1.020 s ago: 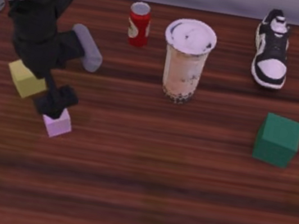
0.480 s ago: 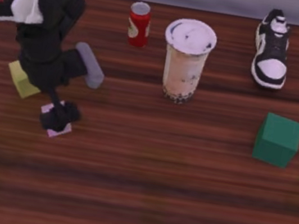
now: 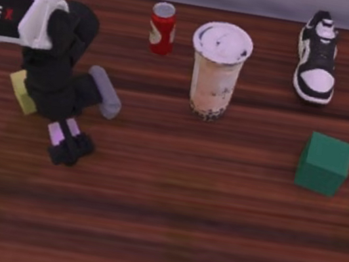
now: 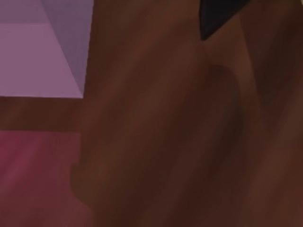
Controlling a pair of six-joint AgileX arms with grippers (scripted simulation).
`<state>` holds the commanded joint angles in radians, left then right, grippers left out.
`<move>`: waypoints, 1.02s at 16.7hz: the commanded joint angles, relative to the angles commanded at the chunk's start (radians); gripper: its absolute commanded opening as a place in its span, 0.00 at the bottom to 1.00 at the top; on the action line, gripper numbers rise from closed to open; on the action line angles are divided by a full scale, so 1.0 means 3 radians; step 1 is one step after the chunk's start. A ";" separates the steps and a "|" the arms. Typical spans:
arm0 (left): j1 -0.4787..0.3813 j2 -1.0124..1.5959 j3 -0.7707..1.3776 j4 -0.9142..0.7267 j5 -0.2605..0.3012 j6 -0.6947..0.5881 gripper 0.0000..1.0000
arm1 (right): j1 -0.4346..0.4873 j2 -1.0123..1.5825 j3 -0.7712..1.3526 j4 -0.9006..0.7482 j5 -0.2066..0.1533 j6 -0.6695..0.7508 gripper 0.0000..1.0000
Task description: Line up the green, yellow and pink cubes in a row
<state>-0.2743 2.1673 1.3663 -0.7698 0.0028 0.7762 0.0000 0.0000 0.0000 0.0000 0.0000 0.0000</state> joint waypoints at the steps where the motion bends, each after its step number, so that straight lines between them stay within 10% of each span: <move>1: 0.0000 0.0000 0.0000 0.0000 0.0000 0.0000 1.00 | 0.0000 0.0000 0.0000 0.0000 0.0000 0.0000 1.00; 14: 0.0000 0.0000 0.0000 0.0000 0.0000 0.0000 0.02 | 0.0000 0.0000 0.0000 0.0000 0.0000 0.0000 1.00; 17: 0.0000 0.0000 0.0000 0.0000 0.0000 0.0000 0.00 | 0.0000 0.0000 0.0000 0.0000 0.0000 0.0000 1.00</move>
<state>-0.2743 2.1673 1.3663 -0.7698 0.0028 0.7762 0.0000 0.0000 0.0000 0.0000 0.0000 0.0000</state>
